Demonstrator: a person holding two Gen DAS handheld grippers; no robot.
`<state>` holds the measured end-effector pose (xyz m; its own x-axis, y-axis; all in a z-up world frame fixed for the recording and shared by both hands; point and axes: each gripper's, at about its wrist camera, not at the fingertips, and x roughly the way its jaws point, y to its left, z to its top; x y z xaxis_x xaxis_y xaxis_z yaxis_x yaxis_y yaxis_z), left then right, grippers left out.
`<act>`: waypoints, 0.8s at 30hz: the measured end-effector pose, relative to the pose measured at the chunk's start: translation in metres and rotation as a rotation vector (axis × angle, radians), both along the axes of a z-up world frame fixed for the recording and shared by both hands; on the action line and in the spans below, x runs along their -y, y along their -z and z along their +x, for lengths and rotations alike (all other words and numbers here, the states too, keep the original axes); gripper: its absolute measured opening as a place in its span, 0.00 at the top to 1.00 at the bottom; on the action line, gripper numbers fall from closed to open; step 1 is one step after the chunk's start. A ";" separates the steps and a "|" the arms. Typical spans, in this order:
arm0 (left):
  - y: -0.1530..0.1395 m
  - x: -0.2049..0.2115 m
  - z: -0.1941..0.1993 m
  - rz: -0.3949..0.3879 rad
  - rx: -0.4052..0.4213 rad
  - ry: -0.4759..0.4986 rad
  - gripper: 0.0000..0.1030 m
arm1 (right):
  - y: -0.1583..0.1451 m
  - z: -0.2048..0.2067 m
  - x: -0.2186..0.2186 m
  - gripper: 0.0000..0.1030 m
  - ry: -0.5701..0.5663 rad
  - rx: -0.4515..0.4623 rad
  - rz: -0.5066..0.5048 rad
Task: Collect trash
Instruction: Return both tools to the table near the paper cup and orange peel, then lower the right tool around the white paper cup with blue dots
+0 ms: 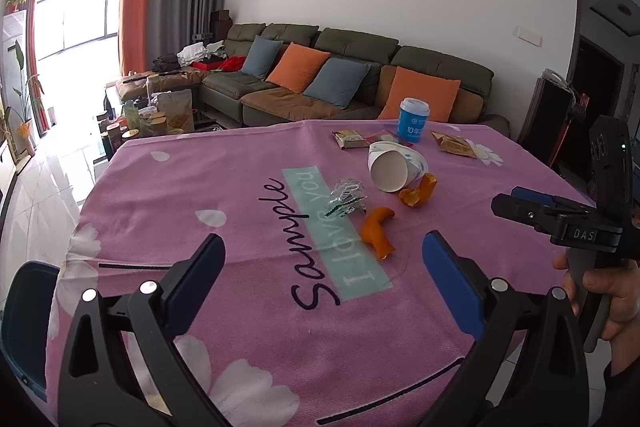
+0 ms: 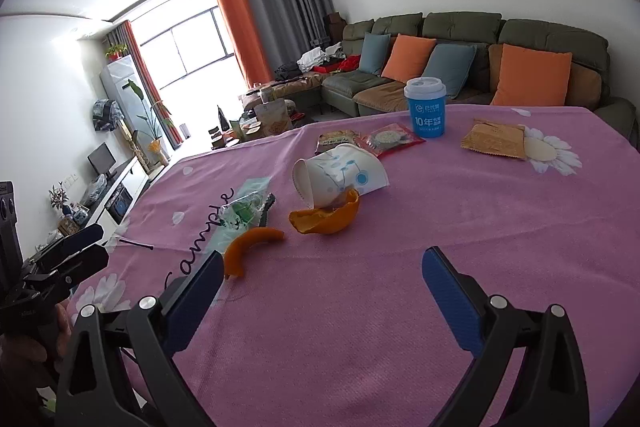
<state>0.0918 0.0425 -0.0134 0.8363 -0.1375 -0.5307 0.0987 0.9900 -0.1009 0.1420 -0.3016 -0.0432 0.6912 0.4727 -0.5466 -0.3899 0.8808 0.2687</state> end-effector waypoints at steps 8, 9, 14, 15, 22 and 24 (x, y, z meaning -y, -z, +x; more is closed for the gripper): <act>0.003 0.006 0.025 0.024 -0.011 0.006 0.06 | -0.011 0.008 0.000 0.07 0.002 0.047 -0.062; 0.004 0.008 0.028 0.028 -0.013 0.009 0.06 | -0.012 0.011 -0.001 0.07 -0.005 0.053 -0.076; 0.009 0.018 0.053 0.042 -0.031 0.033 0.06 | -0.017 0.038 -0.012 0.07 -0.059 0.060 -0.147; 0.010 0.020 0.057 0.045 -0.033 0.034 0.06 | -0.017 0.046 -0.013 0.07 -0.071 0.056 -0.155; 0.015 0.024 0.081 0.014 -0.050 0.051 0.06 | -0.010 0.106 -0.032 0.07 -0.189 -0.025 -0.196; 0.018 0.024 0.087 0.011 -0.063 0.052 0.06 | -0.005 0.120 -0.039 0.07 -0.213 -0.056 -0.212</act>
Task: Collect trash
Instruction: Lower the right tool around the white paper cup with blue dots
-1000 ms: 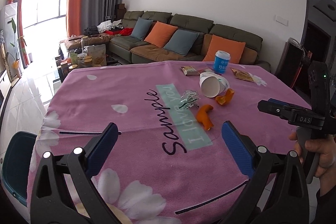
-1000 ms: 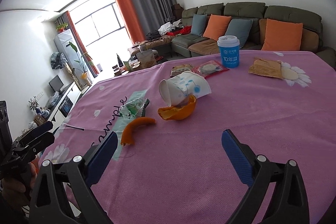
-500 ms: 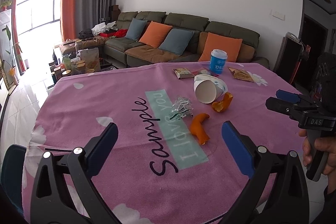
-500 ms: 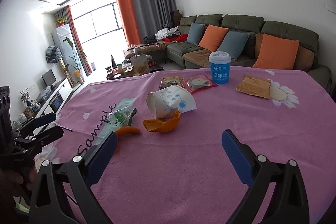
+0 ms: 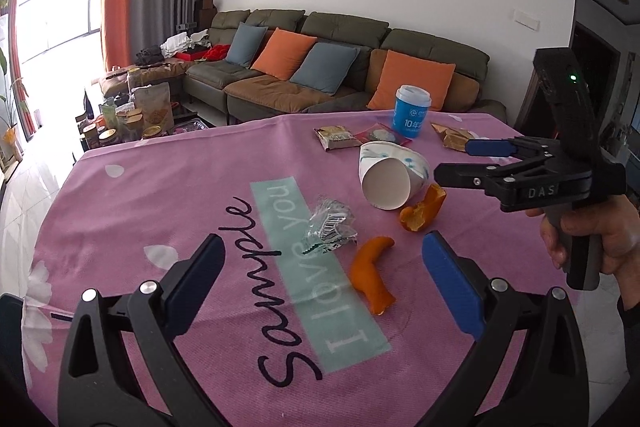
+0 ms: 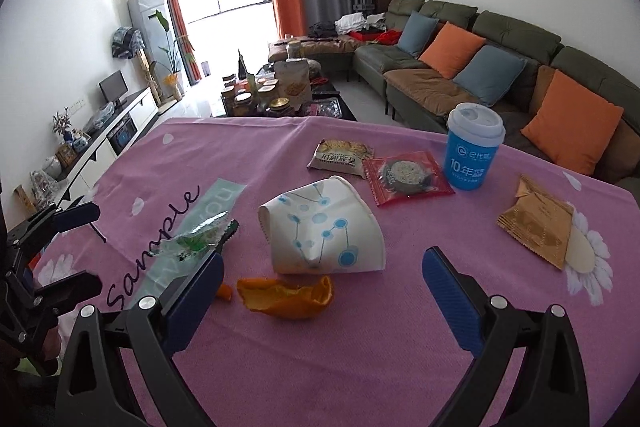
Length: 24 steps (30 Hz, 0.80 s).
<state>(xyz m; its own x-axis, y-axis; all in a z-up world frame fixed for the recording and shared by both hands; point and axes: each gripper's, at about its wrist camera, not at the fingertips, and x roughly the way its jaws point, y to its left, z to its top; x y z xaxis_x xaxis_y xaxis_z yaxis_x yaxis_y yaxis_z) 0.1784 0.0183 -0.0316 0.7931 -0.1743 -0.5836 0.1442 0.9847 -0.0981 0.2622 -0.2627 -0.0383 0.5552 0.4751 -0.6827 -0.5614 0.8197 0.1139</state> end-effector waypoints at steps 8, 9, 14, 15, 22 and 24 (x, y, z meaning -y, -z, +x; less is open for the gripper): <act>0.009 -0.003 0.021 -0.017 -0.029 -0.003 0.06 | 0.018 0.042 -0.018 0.07 -0.097 -0.092 -0.052; 0.010 -0.003 0.024 -0.019 -0.033 -0.004 0.06 | 0.019 0.043 -0.020 0.07 -0.109 -0.096 -0.054; 0.014 -0.004 0.037 -0.026 -0.054 -0.004 0.06 | 0.027 0.051 -0.031 0.15 -0.157 -0.137 -0.081; 0.014 -0.003 0.038 -0.027 -0.053 -0.002 0.06 | 0.029 0.052 -0.032 0.19 -0.165 -0.146 -0.084; 0.019 0.000 0.047 -0.022 -0.070 0.001 0.06 | 0.030 0.055 -0.033 0.27 -0.191 -0.166 -0.076; 0.020 0.000 0.049 -0.016 -0.070 0.002 0.06 | 0.026 0.055 -0.030 0.27 -0.177 -0.150 -0.059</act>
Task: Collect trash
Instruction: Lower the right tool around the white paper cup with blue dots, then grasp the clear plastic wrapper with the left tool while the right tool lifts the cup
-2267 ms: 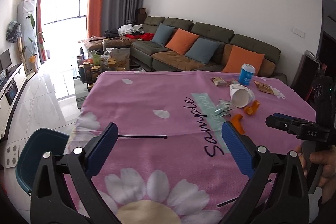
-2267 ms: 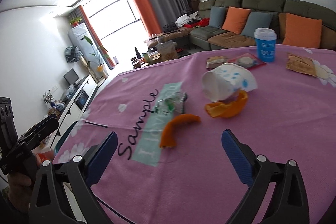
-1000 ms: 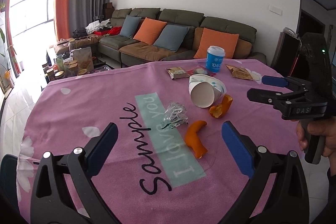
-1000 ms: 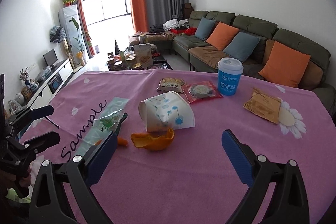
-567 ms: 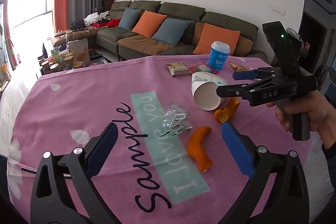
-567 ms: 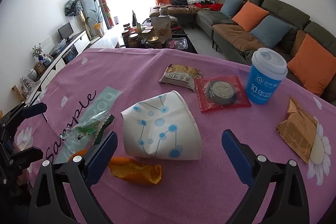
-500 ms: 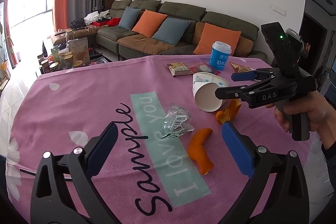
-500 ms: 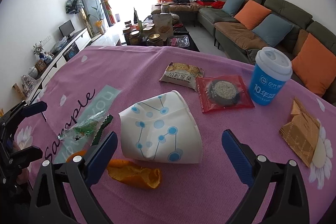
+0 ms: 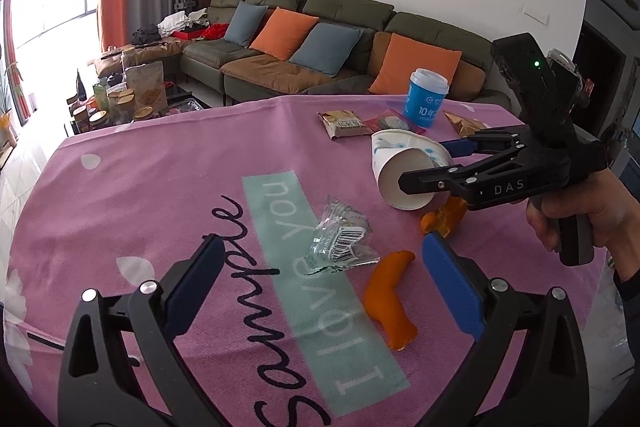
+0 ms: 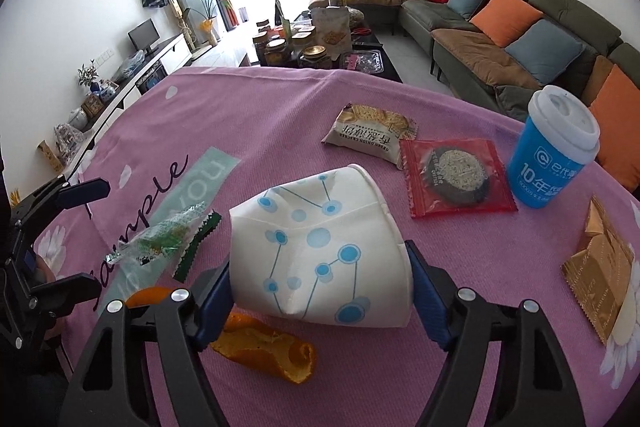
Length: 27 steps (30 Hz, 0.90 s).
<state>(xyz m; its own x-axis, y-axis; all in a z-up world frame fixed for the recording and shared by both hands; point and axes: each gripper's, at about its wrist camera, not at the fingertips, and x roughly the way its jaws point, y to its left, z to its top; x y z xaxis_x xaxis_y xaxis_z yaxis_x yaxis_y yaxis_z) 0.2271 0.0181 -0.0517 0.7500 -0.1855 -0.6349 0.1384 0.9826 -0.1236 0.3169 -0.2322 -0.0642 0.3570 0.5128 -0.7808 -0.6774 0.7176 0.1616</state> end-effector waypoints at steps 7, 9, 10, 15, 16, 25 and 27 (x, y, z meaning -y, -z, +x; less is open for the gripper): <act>-0.001 0.001 0.019 0.004 -0.012 -0.006 0.06 | -0.021 -0.008 0.026 0.27 0.111 0.047 0.127; 0.001 0.002 0.025 -0.002 -0.031 -0.003 0.06 | -0.024 -0.014 0.034 0.27 0.138 0.054 0.161; 0.002 0.003 0.029 -0.002 -0.044 -0.002 0.06 | -0.025 -0.017 0.037 0.27 0.147 0.054 0.178; 0.012 0.008 0.048 -0.016 -0.106 0.007 0.10 | -0.030 -0.034 0.047 0.27 0.161 0.063 0.227; 0.015 0.009 0.051 -0.014 -0.119 0.007 0.14 | -0.030 -0.035 0.049 0.27 0.166 0.062 0.234; 0.034 0.005 0.056 -0.049 -0.175 0.008 0.66 | -0.033 -0.045 0.050 0.27 0.172 0.064 0.271; 0.035 0.003 0.054 -0.052 -0.174 0.010 0.69 | -0.033 -0.047 0.048 0.27 0.168 0.063 0.275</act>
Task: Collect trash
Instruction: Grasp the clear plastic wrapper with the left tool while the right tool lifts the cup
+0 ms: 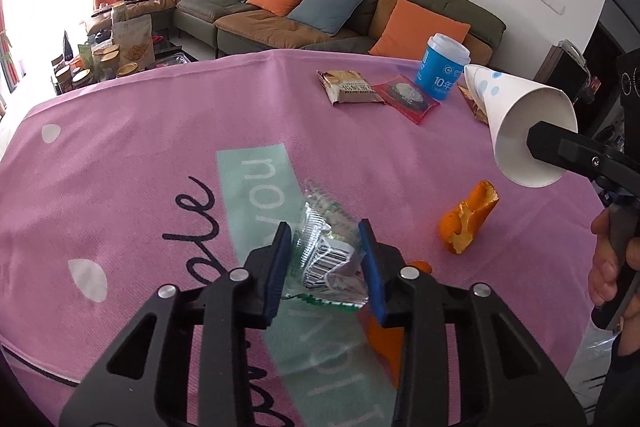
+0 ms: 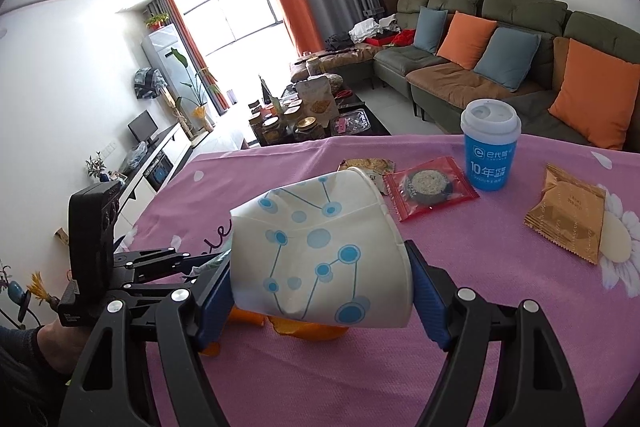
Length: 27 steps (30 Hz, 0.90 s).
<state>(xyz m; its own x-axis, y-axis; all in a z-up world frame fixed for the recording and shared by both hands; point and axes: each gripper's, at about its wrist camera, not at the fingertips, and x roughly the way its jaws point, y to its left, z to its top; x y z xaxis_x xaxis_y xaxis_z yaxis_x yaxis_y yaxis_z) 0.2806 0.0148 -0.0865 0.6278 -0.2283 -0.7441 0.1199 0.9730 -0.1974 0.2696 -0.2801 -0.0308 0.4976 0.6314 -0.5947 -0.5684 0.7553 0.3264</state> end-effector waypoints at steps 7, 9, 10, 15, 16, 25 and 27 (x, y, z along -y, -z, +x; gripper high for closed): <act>-0.011 -0.010 -0.017 -0.032 0.041 -0.013 0.78 | -0.009 -0.008 -0.014 0.27 -0.006 0.020 0.004; -0.019 -0.015 -0.027 -0.039 0.068 -0.023 0.78 | -0.013 -0.012 -0.020 0.27 -0.006 0.032 -0.009; -0.023 -0.018 -0.033 -0.042 0.078 -0.028 0.78 | -0.015 -0.014 -0.024 0.27 -0.011 0.039 -0.011; -0.044 -0.034 -0.067 -0.049 0.130 -0.052 0.78 | -0.024 -0.030 -0.041 0.27 -0.031 0.069 -0.021; -0.048 -0.038 -0.076 -0.047 0.140 -0.055 0.78 | -0.025 -0.033 -0.045 0.27 -0.034 0.070 -0.026; -0.068 -0.080 -0.147 -0.019 0.194 -0.132 0.78 | -0.040 -0.072 -0.086 0.27 -0.055 0.138 -0.107; -0.072 -0.090 -0.162 -0.005 0.208 -0.158 0.78 | -0.041 -0.083 -0.095 0.27 -0.062 0.152 -0.117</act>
<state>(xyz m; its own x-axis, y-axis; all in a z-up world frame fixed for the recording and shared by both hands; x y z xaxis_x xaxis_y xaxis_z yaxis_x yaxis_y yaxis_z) 0.1186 0.1052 -0.0143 0.7953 -0.1182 -0.5945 0.0047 0.9820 -0.1890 0.1866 -0.1847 0.0101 0.5496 0.5946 -0.5869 -0.6513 0.7449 0.1448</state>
